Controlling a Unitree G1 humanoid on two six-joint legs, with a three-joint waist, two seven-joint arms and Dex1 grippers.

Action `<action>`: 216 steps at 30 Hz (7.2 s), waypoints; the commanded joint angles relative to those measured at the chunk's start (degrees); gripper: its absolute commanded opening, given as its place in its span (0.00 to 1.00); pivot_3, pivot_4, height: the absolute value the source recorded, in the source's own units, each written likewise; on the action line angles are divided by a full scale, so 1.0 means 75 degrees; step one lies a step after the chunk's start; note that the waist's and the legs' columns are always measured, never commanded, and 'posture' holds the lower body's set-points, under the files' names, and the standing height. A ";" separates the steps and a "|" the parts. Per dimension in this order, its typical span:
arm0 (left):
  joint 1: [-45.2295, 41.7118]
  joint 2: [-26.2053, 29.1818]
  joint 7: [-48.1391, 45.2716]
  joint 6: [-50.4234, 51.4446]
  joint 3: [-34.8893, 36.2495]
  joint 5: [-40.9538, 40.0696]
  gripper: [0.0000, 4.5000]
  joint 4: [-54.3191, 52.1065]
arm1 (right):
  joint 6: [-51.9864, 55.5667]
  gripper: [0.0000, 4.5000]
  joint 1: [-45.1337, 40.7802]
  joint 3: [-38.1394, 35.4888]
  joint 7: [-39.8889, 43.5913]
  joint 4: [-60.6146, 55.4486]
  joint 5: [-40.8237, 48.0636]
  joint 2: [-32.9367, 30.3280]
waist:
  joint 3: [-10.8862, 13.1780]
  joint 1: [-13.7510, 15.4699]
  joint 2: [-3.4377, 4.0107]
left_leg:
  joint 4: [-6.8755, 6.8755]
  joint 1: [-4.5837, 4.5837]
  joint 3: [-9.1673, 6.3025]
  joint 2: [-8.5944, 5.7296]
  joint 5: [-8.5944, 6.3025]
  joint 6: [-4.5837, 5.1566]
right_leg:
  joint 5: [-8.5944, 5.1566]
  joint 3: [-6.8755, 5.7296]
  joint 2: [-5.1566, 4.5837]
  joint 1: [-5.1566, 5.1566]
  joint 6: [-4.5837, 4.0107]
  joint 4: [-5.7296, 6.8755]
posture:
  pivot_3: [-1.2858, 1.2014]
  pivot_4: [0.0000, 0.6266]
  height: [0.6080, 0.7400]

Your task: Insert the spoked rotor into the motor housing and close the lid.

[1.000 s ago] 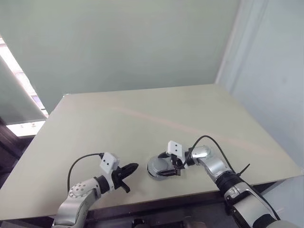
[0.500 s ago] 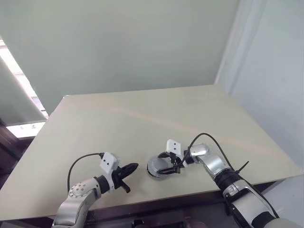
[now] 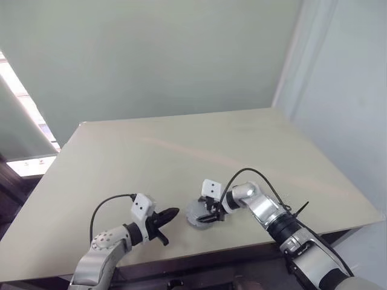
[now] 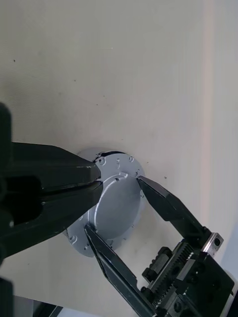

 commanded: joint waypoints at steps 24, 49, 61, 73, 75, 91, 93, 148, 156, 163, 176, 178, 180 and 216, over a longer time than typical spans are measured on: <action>-0.0212 -0.0246 -0.0030 -0.0237 -0.0044 0.0133 0.00 0.0051 | 0.1548 0.72 0.0039 0.0979 -0.0435 -0.0389 -0.0594 -0.0252 | -0.0003 -0.0007 0.0004 | -0.0004 0.0003 -0.0001 0.0000 -0.0001 -0.0001 | -0.0002 -0.0003 -0.0003 0.0002 0.0001 -0.0005 | 0.52 0.00 1.00; -0.0923 -0.0426 0.0400 0.0238 -0.1236 0.1247 0.00 0.1362 | 0.1617 0.72 0.0142 0.1109 -0.0503 -0.0621 -0.0536 -0.0314 | -0.0045 -0.0010 0.0045 | -0.0027 0.0005 -0.0005 -0.0002 -0.0001 -0.0001 | -0.0004 -0.0008 -0.0006 0.0004 0.0003 -0.0020 | 0.52 0.00 1.00; -0.1154 -0.0451 0.0301 0.0136 -0.1456 0.1394 0.00 0.1684 | 0.2011 0.99 0.0245 0.0882 -0.0277 -0.1026 -0.0202 -0.0283 | -0.0092 0.0013 0.0085 | -0.0034 0.0009 -0.0011 -0.0009 -0.0001 -0.0001 | -0.0008 -0.0009 -0.0010 0.0009 0.0008 -0.0031 | 0.52 0.00 1.00; -0.1264 -0.0490 0.0230 0.0108 -0.1557 0.1532 0.00 0.1813 | 0.3126 0.99 0.0000 -0.0263 -0.0292 -0.1309 0.0803 -0.0025 | -0.0091 0.0021 0.0085 | -0.0051 0.0003 -0.0016 -0.0015 -0.0001 -0.0001 | -0.0010 -0.0010 -0.0016 0.0006 0.0013 -0.0039 | 0.52 0.00 1.00; -0.1275 -0.0503 0.0220 0.0097 -0.1574 0.1547 0.00 0.1830 | 0.3410 0.99 -0.0066 -0.0624 -0.0370 -0.1320 0.1119 0.0039 | -0.0091 0.0019 0.0086 | -0.0052 0.0002 -0.0016 -0.0015 -0.0001 -0.0001 | -0.0010 -0.0010 -0.0016 0.0006 0.0013 -0.0039 | 0.52 0.00 1.00; -0.1395 -0.0589 0.0053 0.0041 -0.1691 0.1674 0.00 0.1964 | 0.6392 0.99 -0.1030 -0.5264 -0.1891 0.0931 0.4064 0.0188 | -0.0083 0.0040 0.0100 | -0.0058 -0.0009 -0.0016 -0.0024 0.0001 0.0001 | -0.0010 -0.0008 -0.0019 0.0003 0.0013 -0.0042 | 0.52 0.00 1.00; -0.1402 -0.0585 0.0024 0.0039 -0.1698 0.1679 0.00 0.1965 | 0.6523 0.99 -0.1053 -0.5489 -0.1956 0.1335 0.4237 0.0146 | -0.0083 0.0038 0.0104 | -0.0055 -0.0008 -0.0014 -0.0024 0.0001 0.0002 | -0.0010 -0.0006 -0.0019 0.0003 0.0013 -0.0042 | 0.52 0.00 1.00; -0.1338 -0.0612 0.0003 0.0299 -0.1650 0.1779 0.00 0.1621 | 0.7129 0.80 -0.0640 -0.5927 -0.1902 0.3011 0.5216 0.1513 | -0.0082 -0.0229 0.0102 | -0.0102 -0.0004 -0.0008 -0.0005 0.0000 0.0002 | -0.0009 -0.0002 -0.0001 -0.0018 0.0021 -0.0044 | 0.52 0.00 1.00; -0.1405 -0.0657 -0.0057 0.0264 -0.1656 0.1840 0.00 0.1709 | 0.7284 0.28 -0.0565 -0.6246 -0.1834 0.2916 0.5461 0.1554 | -0.0080 -0.0250 0.0101 | -0.0114 -0.0008 -0.0008 -0.0005 0.0000 0.0003 | -0.0010 -0.0001 -0.0001 -0.0025 0.0023 -0.0048 | 0.52 0.00 1.00; -0.1440 -0.0660 -0.0071 0.0244 -0.1644 0.1861 0.00 0.1738 | 0.7211 0.27 -0.0518 -0.6201 -0.1878 0.2867 0.5399 0.1617 | -0.0079 -0.0255 0.0101 | -0.0114 -0.0008 -0.0006 -0.0006 0.0000 0.0003 | -0.0011 0.0002 -0.0001 -0.0025 0.0025 -0.0048 | 0.52 0.00 1.00; -0.1670 -0.0677 -0.0053 0.1610 -0.1077 0.1200 0.27 0.1267 | 0.7044 0.27 -0.0426 -0.6165 -0.1978 0.2860 0.5321 0.1647 | -0.0080 -0.0293 0.0100 | -0.0113 -0.0003 -0.0006 -0.0001 0.0000 0.0003 | -0.0010 0.0001 0.0006 -0.0023 0.0025 -0.0044 | 0.52 0.00 1.00; -0.1714 -0.0679 0.0039 0.1816 -0.0759 0.1074 0.40 0.1214 | 0.7036 0.27 -0.0409 -0.6173 -0.1999 0.2847 0.5320 0.1654 | -0.0079 -0.0318 0.0100 | -0.0118 -0.0004 -0.0006 0.0000 0.0000 0.0003 | -0.0011 0.0001 0.0006 -0.0027 0.0024 -0.0045 | 0.52 0.00 1.00; -0.1744 -0.0655 0.0153 0.1972 -0.0294 0.0867 0.54 0.1140 | 0.7030 0.27 -0.0392 -0.6186 -0.2017 0.2838 0.5321 0.1659 | -0.0075 -0.0355 0.0095 | -0.0121 -0.0008 -0.0008 0.0000 0.0000 0.0003 | -0.0013 0.0001 0.0006 -0.0030 0.0022 -0.0046 | 0.52 0.00 1.00; -0.0679 -0.3375 0.3453 0.4736 0.5007 -0.7825 0.99 0.0780 | 0.7142 0.27 -0.0479 -0.6898 -0.2861 0.1045 0.6842 0.2478 | -0.0041 -0.0186 0.0050 | -0.0077 -0.0133 -0.0014 -0.0011 0.0000 0.0000 | -0.0009 -0.0002 -0.0006 -0.0132 0.0021 -0.0037 | 0.52 0.00 1.00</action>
